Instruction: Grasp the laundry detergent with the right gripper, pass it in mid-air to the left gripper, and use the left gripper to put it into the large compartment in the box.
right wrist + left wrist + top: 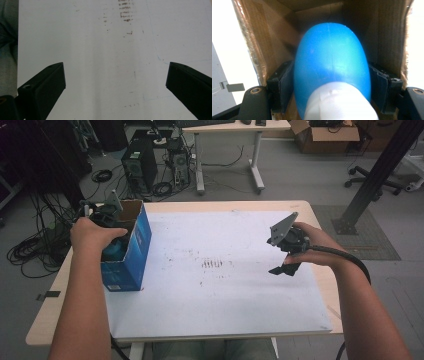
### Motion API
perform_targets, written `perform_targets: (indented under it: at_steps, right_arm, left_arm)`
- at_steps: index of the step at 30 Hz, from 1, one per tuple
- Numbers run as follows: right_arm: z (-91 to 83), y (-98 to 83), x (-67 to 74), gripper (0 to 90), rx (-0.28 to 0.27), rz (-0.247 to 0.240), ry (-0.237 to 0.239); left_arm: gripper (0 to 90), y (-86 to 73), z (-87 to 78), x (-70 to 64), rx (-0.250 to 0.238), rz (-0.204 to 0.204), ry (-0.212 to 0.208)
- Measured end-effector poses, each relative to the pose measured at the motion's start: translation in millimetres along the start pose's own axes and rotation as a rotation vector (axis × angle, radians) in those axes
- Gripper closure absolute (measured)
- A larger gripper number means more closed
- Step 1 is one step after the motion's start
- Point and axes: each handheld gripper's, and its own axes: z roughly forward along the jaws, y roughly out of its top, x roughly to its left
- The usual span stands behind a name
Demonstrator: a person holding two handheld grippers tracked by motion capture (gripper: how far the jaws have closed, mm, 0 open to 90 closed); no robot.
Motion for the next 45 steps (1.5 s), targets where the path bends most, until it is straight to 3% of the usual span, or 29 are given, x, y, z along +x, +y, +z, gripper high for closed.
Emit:
perform_targets:
  at_steps: [4,16,28,36,39,45]
  right_arm:
    - [-1.1,1.0,-0.1,2.5,-0.001,-0.001,0.0]
    - [-4.7,3.7,0.6,2.5,-0.002,-0.008,-0.003]
    - [-9.5,4.3,2.7,2.5,0.0,-0.009,-0.009]
    - [-12.1,4.3,4.1,2.5,-0.002,-0.005,-0.015]
    - [-13.0,3.8,4.7,2.5,-0.002,-0.005,-0.018]
    - [-16.0,1.4,5.0,2.5,0.002,0.0,-0.023]
  left_arm:
    - [25.7,-0.8,-6.0,-1.4,-0.022,-0.007,0.027]
    - [18.9,-4.1,-22.3,-6.1,-0.048,0.015,0.03]
    - [14.1,-5.9,-47.9,-12.7,-0.093,0.072,0.036]
    - [5.7,-6.5,-71.2,-23.1,-0.136,0.179,-0.028]
    - [5.3,-5.0,-77.3,-28.4,-0.129,0.206,-0.02]
    - [5.3,-2.2,-89.3,-44.0,-0.123,0.306,-0.02]
